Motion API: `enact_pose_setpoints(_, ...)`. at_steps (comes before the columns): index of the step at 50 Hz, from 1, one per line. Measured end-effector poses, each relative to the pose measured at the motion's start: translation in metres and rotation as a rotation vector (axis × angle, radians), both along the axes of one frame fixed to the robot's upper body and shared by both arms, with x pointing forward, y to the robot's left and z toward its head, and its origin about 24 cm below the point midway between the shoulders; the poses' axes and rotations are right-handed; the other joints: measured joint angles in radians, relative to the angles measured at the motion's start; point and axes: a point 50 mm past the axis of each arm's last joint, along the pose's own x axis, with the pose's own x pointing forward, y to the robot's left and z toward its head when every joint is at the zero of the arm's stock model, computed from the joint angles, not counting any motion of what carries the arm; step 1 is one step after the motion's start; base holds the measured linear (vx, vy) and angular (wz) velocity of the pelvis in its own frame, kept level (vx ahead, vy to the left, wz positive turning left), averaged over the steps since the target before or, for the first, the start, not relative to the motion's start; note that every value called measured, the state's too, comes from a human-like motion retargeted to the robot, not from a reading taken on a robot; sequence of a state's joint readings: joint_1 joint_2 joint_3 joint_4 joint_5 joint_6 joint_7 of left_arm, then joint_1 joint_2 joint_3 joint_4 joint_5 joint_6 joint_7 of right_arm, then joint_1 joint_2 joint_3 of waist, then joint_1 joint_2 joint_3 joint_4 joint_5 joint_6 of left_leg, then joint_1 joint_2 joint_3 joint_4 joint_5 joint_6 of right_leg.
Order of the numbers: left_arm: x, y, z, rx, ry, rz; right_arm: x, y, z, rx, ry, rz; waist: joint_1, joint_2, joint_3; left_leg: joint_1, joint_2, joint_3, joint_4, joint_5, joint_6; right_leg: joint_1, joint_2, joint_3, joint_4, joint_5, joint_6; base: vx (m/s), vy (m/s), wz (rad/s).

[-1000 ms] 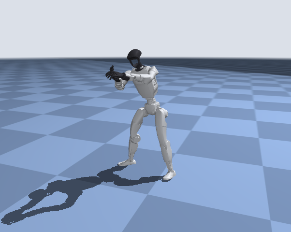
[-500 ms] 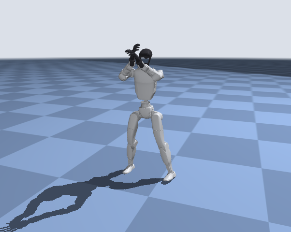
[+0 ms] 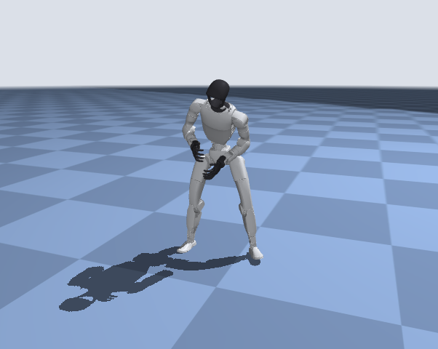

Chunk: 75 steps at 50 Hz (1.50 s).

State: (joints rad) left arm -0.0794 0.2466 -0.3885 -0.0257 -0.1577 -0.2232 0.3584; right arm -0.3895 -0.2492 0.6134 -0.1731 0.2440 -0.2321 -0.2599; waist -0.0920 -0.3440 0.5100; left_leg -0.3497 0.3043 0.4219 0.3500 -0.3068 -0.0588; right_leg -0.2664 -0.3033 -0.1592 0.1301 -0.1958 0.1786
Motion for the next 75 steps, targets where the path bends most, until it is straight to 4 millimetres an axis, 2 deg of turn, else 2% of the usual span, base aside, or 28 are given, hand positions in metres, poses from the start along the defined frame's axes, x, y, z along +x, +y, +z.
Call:
enact_pose_setpoints(5, -0.011, -0.022, -0.011, 0.005, 0.026, 0.017, -0.013, -0.001, -0.014, -0.050, -0.055, -0.076, 0.086, 0.017, 0.010, -0.283, 0.053, -0.154, 0.288, -0.052, 0.015, -0.088, -0.001, -0.082, 0.110, -0.058, -0.025, -0.12, 0.24, 0.85)
enact_pose_setpoints(10, -0.005, -0.032, -0.024, 0.056, 0.097, 0.007, -0.006, 0.003, -0.025, -0.167, -0.071, -0.154, 0.205, 0.069, 0.010, -0.484, 0.009, -0.270, 0.513, -0.139, 0.049, -0.146, -0.062, -0.150, 0.254, -0.116, -0.047, 0.10, 0.44, 0.87)
enact_pose_setpoints(13, -0.002, -0.029, -0.020, 0.062, 0.080, -0.005, 0.005, 0.005, -0.012, -0.159, -0.093, -0.193, 0.290, 0.119, 0.010, -0.494, -0.044, -0.269, 0.599, -0.191, 0.064, -0.094, -0.138, -0.207, 0.299, -0.111, -0.074, 0.32, 0.62, 0.82)
enact_pose_setpoints(15, 0.001, -0.023, -0.007, 0.048, 0.028, -0.001, 0.011, 0.008, 0.010, -0.120, -0.142, -0.202, 0.350, 0.152, 0.010, -0.455, -0.079, -0.241, 0.634, -0.230, 0.069, -0.028, -0.193, -0.255, 0.310, -0.090, -0.102, 0.44, 0.69, 0.64)
enact_pose_setpoints(18, 0.007, -0.001, 0.026, -0.017, -0.081, 0.055, 0.015, 0.029, 0.062, -0.051, -0.263, -0.140, 0.410, 0.182, -0.022, -0.345, -0.151, -0.199, 0.584, -0.265, 0.079, 0.049, -0.209, -0.222, 0.290, -0.087, -0.131, 0.50, 0.71, 0.56)
enact_pose_setpoints(20, 0.010, 0.022, 0.051, -0.050, -0.164, 0.108, 0.008, 0.052, 0.099, -0.068, -0.397, -0.077, 0.416, 0.202, -0.074, -0.252, -0.219, -0.191, 0.463, -0.252, 0.085, 0.055, -0.149, -0.084, 0.267, -0.128, -0.111, 0.52, 0.71, 0.66)
enact_pose_setpoints(22, 0.009, 0.051, 0.075, -0.063, -0.247, 0.175, -0.008, 0.080, 0.132, -0.077, -0.522, 0.019, 0.410, 0.213, -0.140, -0.138, -0.288, -0.198, 0.294, -0.173, 0.087, 0.055, -0.036, 0.098, 0.223, -0.136, -0.067, 0.53, 0.70, 0.59)
enact_pose_setpoints(25, -0.002, 0.096, 0.106, -0.025, -0.363, 0.242, -0.043, 0.118, 0.164, -0.104, -0.693, 0.166, 0.391, 0.227, -0.256, -0.011, -0.387, -0.256, 0.112, 0.058, 0.037, 0.062, 0.094, 0.237, 0.124, -0.011, -0.028, 0.52, 0.70, 0.48)
enact_pose_setpoints(27, -0.012, 0.115, 0.123, 0.052, -0.419, 0.252, -0.061, 0.133, 0.176, -0.122, -0.772, 0.228, 0.368, 0.211, -0.329, 0.015, -0.457, -0.320, 0.099, 0.201, -0.012, 0.066, 0.095, 0.218, 0.049, 0.106, -0.023, 0.52, 0.69, 0.83)
enact_pose_setpoints(29, -0.019, 0.127, 0.144, 0.147, -0.477, 0.249, -0.078, 0.145, 0.190, -0.132, -0.855, 0.258, 0.317, 0.174, -0.387, 0.013, -0.488, -0.329, 0.138, 0.244, -0.019, 0.065, 0.061, 0.193, -0.012, 0.170, -0.012, 0.56, 0.66, 1.50)
enact_pose_setpoints(30, -0.021, 0.130, 0.156, 0.204, -0.511, 0.243, -0.085, 0.148, 0.198, -0.136, -0.901, 0.261, 0.289, 0.155, -0.411, 0.013, -0.479, -0.307, 0.165, 0.232, -0.009, 0.067, 0.046, 0.189, -0.038, 0.176, -0.011, 0.59, 0.60, 1.74)
enact_pose_setpoints(33, -0.022, 0.128, 0.198, 0.331, -0.634, 0.220, -0.103, 0.156, 0.224, -0.158, -1.039, 0.227, 0.234, 0.098, -0.427, 0.029, -0.353, -0.174, 0.171, 0.127, 0.052, 0.073, 0.021, 0.236, -0.082, 0.192, 0.025, 0.58, 0.52, 1.47)
enact_pose_setpoints(35, -0.021, 0.125, 0.231, 0.416, -0.731, 0.222, -0.116, 0.157, 0.244, -0.152, -1.112, 0.215, 0.218, 0.074, -0.418, 0.036, -0.258, -0.137, 0.097, 0.057, 0.073, 0.080, 0.009, 0.213, -0.066, 0.147, 0.028, 0.52, 0.52, 0.80)
enact_pose_setpoints(37, -0.021, 0.121, 0.261, 0.460, -0.828, 0.245, -0.126, 0.155, 0.258, -0.132, -1.144, 0.233, 0.225, 0.076, -0.399, 0.041, -0.167, -0.162, -0.033, 0.009, 0.075, 0.086, -0.004, 0.153, 0.013, 0.044, 0.039, 0.48, 0.58, 0.21)
enact_pose_setpoints(38, -0.021, 0.118, 0.275, 0.491, -0.875, 0.269, -0.128, 0.152, 0.264, -0.117, -1.150, 0.249, 0.233, 0.091, -0.387, 0.046, -0.117, -0.201, -0.097, 0.003, 0.069, 0.088, -0.004, 0.123, 0.081, -0.034, 0.015, 0.49, 0.64, 0.06)
enact_pose_setpoints(40, -0.018, 0.111, 0.292, 0.539, -0.949, 0.307, -0.126, 0.143, 0.269, -0.087, -1.147, 0.271, 0.250, 0.127, -0.363, 0.047, -0.044, -0.302, -0.165, 0.053, 0.049, 0.090, -0.012, 0.089, 0.247, -0.167, -0.011, 0.51, 0.69, 0.16)
enact_pose_setpoints(43, -0.011, 0.098, 0.287, 0.594, -0.991, 0.352, -0.109, 0.122, 0.262, -0.027, -1.093, 0.272, 0.277, 0.136, -0.334, 0.029, -0.052, -0.384, -0.065, 0.140, -0.015, 0.076, -0.070, 0.091, 0.486, -0.220, -0.059, 0.51, 0.69, 0.48)
enact_pose_setpoints(46, -0.011, 0.093, 0.257, 0.593, -0.970, 0.407, -0.090, 0.100, 0.241, 0.043, -0.988, 0.290, 0.336, 0.111, -0.310, 0.017, -0.111, -0.375, 0.090, 0.070, -0.067, 0.080, -0.147, 0.075, 0.616, -0.165, -0.113, 0.49, 0.62, 0.47)
enact_pose_setpoints(48, -0.015, 0.095, 0.234, 0.573, -0.938, 0.452, -0.081, 0.088, 0.225, 0.088, -0.906, 0.325, 0.403, 0.099, -0.303, 0.036, -0.133, -0.370, 0.104, 0.041, -0.069, 0.096, -0.166, 0.030, 0.631, -0.106, -0.152, 0.44, 0.48, 0.23)
enact_pose_setpoints(51, -0.028, 0.103, 0.210, 0.546, -0.898, 0.506, -0.080, 0.079, 0.205, 0.138, -0.822, 0.406, 0.525, 0.084, -0.314, 0.085, -0.138, -0.382, 0.001, 0.066, -0.020, 0.135, -0.146, -0.097, 0.569, -0.003, -0.189, 0.37, 0.32, 0.27)
enact_pose_setpoints(55, -0.051, 0.113, 0.199, 0.572, -0.915, 0.554, -0.103, 0.079, 0.199, 0.155, -0.867, 0.537, 0.669, 0.064, -0.342, 0.113, -0.130, -0.431, -0.148, 0.114, 0.061, 0.206, -0.103, -0.314, 0.440, 0.124, -0.177, 0.29, 0.20, 0.68)
enact_pose_setpoints(60, -0.078, 0.123, 0.219, 0.692, -1.063, 0.629, -0.160, 0.091, 0.213, 0.083, -1.157, 0.676, 0.767, 0.035, -0.338, 0.081, -0.139, -0.531, -0.228, 0.132, 0.079, 0.281, -0.064, -0.456, 0.326, 0.204, -0.126, 0.20, 0.11, 1.09)
enact_pose_setpoints(64, -0.095, 0.131, 0.238, 0.695, -1.167, 0.695, -0.202, 0.107, 0.223, 0.046, -1.382, 0.716, 0.799, 0.029, -0.270, 0.052, -0.158, -0.608, -0.277, 0.160, 0.081, 0.304, -0.027, -0.419, 0.270, 0.222, -0.099, 0.08, 0.00, 1.10)
enact_pose_setpoints(68, -0.109, 0.142, 0.246, 0.595, -1.224, 0.787, -0.231, 0.125, 0.233, 0.062, -1.481, 0.721, 0.805, 0.073, -0.161, 0.027, -0.166, -0.681, -0.331, 0.211, 0.086, 0.296, 0.020, -0.331, 0.251, 0.214, -0.114, -0.04, -0.04, 1.03)
enact_pose_setpoints(70, -0.110, 0.148, 0.244, 0.519, -1.220, 0.831, -0.237, 0.135, 0.237, 0.069, -1.476, 0.711, 0.805, 0.108, -0.102, 0.010, -0.165, -0.713, -0.355, 0.237, 0.090, 0.279, 0.038, -0.297, 0.264, 0.202, -0.127, -0.11, -0.06, 0.85)
enact_pose_setpoints(72, -0.102, 0.155, 0.237, 0.432, -1.173, 0.854, -0.233, 0.145, 0.237, 0.054, -1.444, 0.679, 0.806, 0.144, -0.046, -0.014, -0.163, -0.735, -0.374, 0.259, 0.092, 0.248, 0.043, -0.282, 0.297, 0.184, -0.131, -0.15, -0.07, 0.58)
enact_pose_setpoints(75, -0.078, 0.165, 0.210, 0.323, -0.999, 0.833, -0.204, 0.159, 0.231, -0.013, -1.351, 0.604, 0.807, 0.188, -0.005, -0.064, -0.150, -0.752, -0.392, 0.281, 0.087, 0.187, 0.051, -0.274, 0.340, 0.165, -0.119, -0.19, -0.07, 0.18)
